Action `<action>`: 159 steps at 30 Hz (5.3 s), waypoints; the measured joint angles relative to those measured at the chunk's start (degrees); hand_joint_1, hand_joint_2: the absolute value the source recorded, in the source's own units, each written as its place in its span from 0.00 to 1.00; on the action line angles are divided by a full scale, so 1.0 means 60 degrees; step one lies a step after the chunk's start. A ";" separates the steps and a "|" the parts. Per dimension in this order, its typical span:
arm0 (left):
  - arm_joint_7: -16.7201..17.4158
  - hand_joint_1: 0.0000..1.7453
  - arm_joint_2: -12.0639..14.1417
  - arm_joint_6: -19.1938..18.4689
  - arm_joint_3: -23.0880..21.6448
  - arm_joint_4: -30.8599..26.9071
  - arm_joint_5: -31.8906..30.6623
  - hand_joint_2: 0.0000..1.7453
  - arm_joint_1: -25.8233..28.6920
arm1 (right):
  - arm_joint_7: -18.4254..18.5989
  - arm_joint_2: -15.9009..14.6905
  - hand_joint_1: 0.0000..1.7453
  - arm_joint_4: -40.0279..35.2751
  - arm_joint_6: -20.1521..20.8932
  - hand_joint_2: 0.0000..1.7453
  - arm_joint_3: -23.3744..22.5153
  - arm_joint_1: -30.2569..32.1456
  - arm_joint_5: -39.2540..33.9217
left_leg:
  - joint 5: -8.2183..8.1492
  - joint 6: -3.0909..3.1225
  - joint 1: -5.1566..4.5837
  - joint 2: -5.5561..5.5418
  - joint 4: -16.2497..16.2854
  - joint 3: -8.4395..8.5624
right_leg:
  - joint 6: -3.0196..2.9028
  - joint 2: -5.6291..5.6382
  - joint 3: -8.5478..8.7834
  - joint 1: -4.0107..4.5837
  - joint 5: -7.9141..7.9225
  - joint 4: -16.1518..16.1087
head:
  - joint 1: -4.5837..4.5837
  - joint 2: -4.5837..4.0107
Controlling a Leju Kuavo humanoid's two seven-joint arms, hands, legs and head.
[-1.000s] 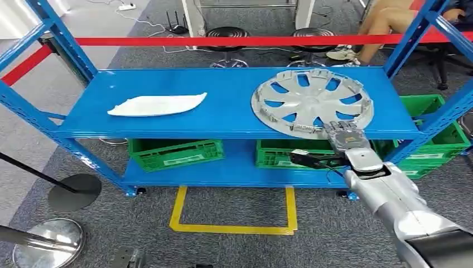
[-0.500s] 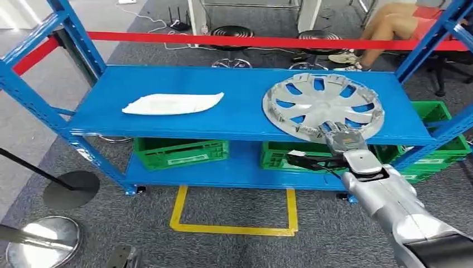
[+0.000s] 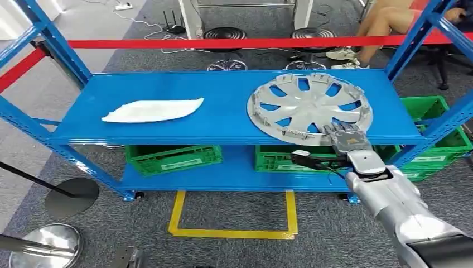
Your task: Take the parts from the cabinet and place them on the table.
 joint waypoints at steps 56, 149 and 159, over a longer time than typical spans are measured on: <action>-0.0441 0.00 0.0037 0.0149 -0.0011 0.0000 0.0004 0.00 -0.0144 | 0.0499 -0.0189 0.00 0.0073 -0.0306 1.00 -0.0404 0.0403 0.0798 | 0.1153 0.0150 -0.0009 0.0000 -0.3092 0.1855 | 0.0134 0.0004 0.0081 0.0009 0.0073 -0.0014 | 0.0087 0.0000; -0.0572 0.00 -0.0149 0.1595 -0.0102 0.0044 0.0004 1.00 -0.0205 | -0.1935 0.1002 1.00 -0.9709 0.0332 1.00 -0.1410 0.2730 -0.5389 | 0.1771 0.0362 -0.0038 0.0038 -0.3187 0.1314 | 0.0336 -0.0113 0.0418 0.0061 -0.0212 -0.0231 | 0.0106 0.0000; -0.0601 0.00 -0.0153 0.1203 -0.0222 0.0051 -0.0004 0.00 -0.0420 | -0.2316 0.1574 1.00 -1.1496 0.1183 1.00 -0.1184 0.3074 -0.7765 | 0.1770 0.0359 -0.0033 0.0028 -0.3192 0.1312 | 0.0326 -0.0126 0.0423 0.0069 -0.0221 -0.0231 | 0.0109 0.0000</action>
